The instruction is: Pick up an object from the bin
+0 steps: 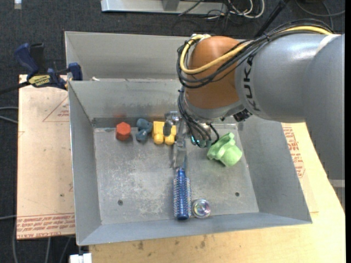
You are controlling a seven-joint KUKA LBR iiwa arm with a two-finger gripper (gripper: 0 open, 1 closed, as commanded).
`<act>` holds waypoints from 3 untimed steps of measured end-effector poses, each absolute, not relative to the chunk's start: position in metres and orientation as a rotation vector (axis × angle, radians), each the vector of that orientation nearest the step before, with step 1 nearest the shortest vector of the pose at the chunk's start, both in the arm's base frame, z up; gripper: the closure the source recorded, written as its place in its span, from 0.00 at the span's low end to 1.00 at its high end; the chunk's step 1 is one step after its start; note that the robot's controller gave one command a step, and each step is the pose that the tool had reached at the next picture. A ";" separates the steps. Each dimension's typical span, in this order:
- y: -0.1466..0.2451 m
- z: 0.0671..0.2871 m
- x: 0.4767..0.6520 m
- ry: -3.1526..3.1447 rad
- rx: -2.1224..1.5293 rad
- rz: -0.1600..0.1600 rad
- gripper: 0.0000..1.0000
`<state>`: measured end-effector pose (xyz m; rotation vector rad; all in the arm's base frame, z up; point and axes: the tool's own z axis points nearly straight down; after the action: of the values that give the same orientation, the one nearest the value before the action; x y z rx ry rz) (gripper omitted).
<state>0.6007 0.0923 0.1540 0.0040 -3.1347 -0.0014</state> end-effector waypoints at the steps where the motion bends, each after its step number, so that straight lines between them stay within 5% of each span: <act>1: 0.066 0.095 0.508 -3.125 0.312 -0.002 0.00; 2: 0.049 0.070 0.494 -3.022 0.878 0.000 0.00; 3: 0.050 0.070 0.493 -3.018 0.876 -0.003 1.00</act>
Offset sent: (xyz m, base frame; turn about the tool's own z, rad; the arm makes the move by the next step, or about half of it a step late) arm -0.0919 -0.0267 -0.0577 -0.1984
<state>0.4928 0.0497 0.0696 0.8764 -3.0177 -0.0028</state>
